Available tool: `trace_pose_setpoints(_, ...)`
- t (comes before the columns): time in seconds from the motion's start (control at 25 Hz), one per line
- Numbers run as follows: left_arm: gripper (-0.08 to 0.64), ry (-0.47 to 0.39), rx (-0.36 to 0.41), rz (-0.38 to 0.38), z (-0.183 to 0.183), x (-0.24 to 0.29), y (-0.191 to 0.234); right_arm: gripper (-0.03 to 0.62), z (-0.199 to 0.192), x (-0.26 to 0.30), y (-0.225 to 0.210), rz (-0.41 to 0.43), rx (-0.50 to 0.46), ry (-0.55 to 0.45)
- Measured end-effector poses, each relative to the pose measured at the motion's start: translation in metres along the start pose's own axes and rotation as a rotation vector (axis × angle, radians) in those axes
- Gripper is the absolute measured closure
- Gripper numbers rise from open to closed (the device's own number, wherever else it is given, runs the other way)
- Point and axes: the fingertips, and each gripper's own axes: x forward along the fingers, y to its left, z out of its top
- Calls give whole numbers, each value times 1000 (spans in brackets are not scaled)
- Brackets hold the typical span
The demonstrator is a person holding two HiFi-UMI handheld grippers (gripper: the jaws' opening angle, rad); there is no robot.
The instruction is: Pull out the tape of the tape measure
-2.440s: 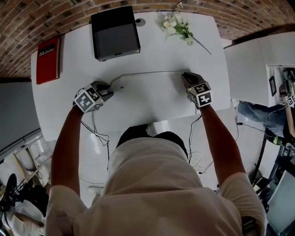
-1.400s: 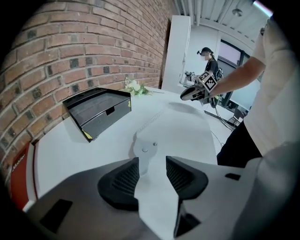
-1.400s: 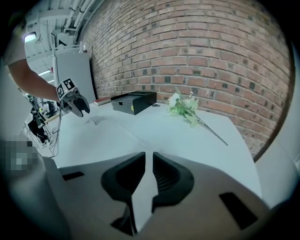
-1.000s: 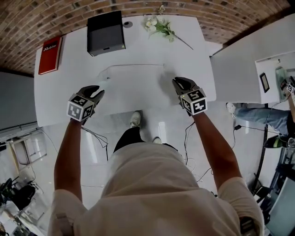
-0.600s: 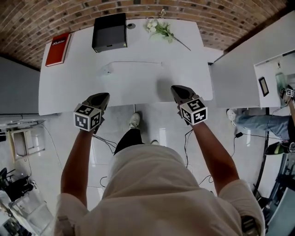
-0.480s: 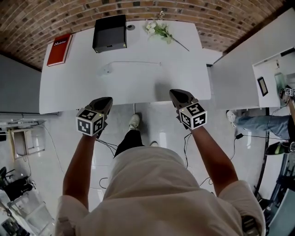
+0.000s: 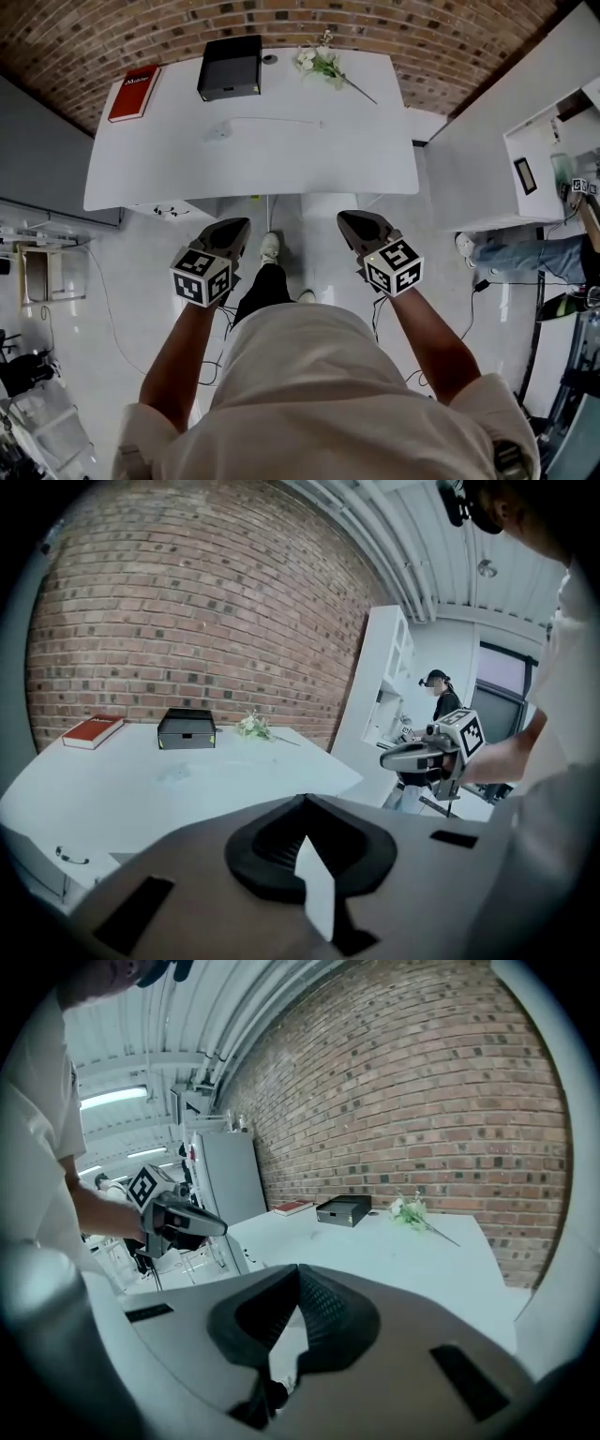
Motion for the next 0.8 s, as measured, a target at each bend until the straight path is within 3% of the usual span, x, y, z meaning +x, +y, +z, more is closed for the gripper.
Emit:
trace_pose_setpoints(0.28,565,-36,20,14,-8,-36,-53,588,5,-32,52,50,-31,-55)
trace_pose_setpoints(0.8,565,-66,13,3,-16,-55,-72,588,11,-52,82,75,-51,-74)
